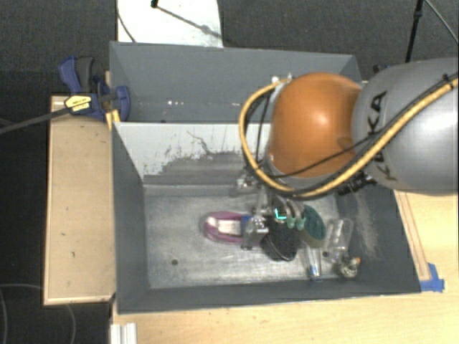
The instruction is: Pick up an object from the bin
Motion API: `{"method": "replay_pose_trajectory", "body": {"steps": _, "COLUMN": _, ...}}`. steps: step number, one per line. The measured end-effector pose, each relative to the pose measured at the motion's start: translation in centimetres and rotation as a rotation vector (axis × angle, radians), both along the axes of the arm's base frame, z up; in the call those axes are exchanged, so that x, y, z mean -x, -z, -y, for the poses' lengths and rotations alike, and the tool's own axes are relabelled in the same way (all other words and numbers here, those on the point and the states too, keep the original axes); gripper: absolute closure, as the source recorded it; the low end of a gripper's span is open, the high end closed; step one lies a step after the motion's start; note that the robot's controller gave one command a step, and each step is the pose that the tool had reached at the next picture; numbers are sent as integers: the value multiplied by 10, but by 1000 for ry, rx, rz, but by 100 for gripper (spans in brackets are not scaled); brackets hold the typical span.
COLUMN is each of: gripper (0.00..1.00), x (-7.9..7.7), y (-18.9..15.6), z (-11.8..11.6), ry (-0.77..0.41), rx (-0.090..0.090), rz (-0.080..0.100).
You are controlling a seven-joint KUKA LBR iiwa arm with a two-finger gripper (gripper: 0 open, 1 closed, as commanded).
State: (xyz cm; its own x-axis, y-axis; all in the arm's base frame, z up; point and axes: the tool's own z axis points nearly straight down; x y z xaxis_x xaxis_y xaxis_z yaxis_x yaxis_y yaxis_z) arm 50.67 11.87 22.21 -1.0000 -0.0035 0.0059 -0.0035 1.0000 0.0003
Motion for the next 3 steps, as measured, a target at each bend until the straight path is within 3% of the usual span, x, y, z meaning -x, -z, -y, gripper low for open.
{"method": "replay_pose_trajectory", "body": {"steps": 1, "gripper": 0, "x": -35, "y": 141, "z": 34, "ry": -142, "rx": 0, "rz": 0}}
{"method": "replay_pose_trajectory", "body": {"steps": 2, "gripper": 100, "x": -37, "y": 136, "z": 32, "ry": -138, "rx": -2, "rz": 8}}
{"method": "replay_pose_trajectory", "body": {"steps": 3, "gripper": 100, "x": -58, "y": -6, "z": 56, "ry": -674, "rx": 0, "rz": 14}}
